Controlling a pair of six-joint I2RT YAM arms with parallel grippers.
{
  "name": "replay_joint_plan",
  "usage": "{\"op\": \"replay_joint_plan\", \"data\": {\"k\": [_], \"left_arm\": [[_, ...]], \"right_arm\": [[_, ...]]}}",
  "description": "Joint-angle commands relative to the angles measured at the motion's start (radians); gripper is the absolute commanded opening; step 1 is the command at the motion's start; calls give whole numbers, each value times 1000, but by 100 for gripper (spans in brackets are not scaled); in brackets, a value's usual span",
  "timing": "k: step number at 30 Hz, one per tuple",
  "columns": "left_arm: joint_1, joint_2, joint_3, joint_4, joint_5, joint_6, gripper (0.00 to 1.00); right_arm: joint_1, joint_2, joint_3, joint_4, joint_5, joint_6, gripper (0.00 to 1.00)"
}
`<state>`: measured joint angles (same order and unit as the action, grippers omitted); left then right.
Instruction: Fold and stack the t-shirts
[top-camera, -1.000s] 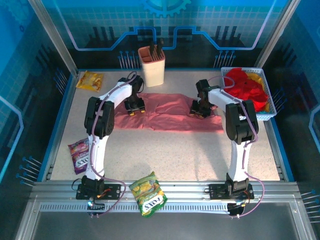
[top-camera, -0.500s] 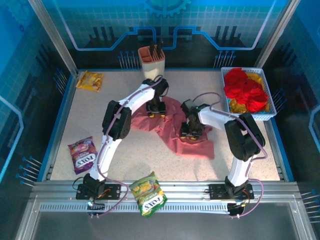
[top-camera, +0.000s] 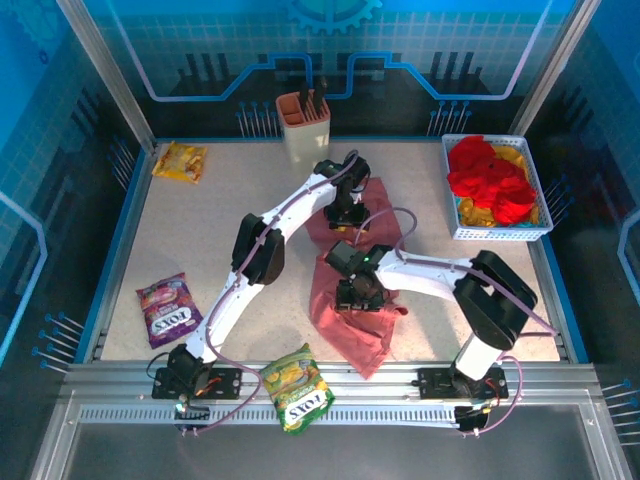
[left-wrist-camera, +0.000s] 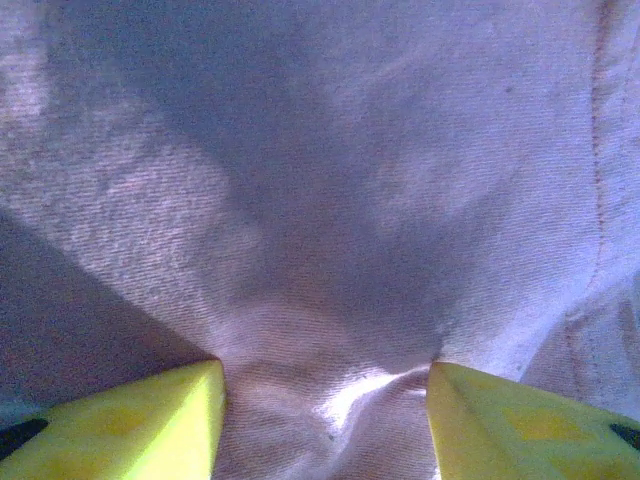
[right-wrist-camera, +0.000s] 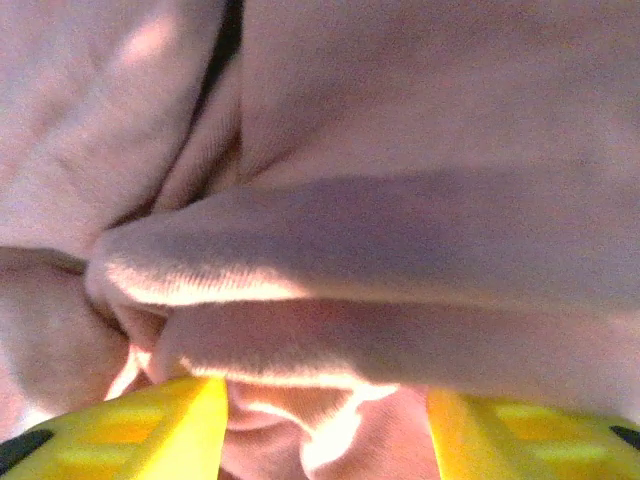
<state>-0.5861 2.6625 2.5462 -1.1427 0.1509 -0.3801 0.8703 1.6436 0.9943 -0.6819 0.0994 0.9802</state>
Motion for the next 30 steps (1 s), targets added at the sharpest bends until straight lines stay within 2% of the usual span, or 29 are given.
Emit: {"op": "replay_joint_plan", "data": {"k": [1, 2, 5, 8, 11, 15, 21, 24, 30], "left_arm": [[15, -119, -7, 32, 7, 73, 66], [21, -160, -17, 35, 4, 79, 69], [48, -285, -73, 45, 4, 71, 71], [73, -422, -186, 52, -39, 59, 71], [90, -596, -395, 105, -113, 39, 71], [118, -820, -741, 212, -170, -6, 71], [129, -1090, -1170, 359, -214, -90, 69], [129, -1163, -1287, 371, -191, -113, 69], [123, -1272, -1440, 405, -158, -148, 69]], "right_arm": [[13, -151, 45, -105, 167, -25, 68], [10, -180, 71, -141, 210, -46, 72], [-17, -209, 160, -215, 298, -134, 80], [-86, -189, 216, -193, 294, -236, 83], [-149, -145, 250, -106, 272, -339, 83], [-237, -3, 345, -56, 226, -431, 83], [-320, 247, 505, -16, 132, -474, 82], [-345, 393, 612, -42, 95, -465, 81], [-393, 584, 772, -108, 126, -467, 81]]}}
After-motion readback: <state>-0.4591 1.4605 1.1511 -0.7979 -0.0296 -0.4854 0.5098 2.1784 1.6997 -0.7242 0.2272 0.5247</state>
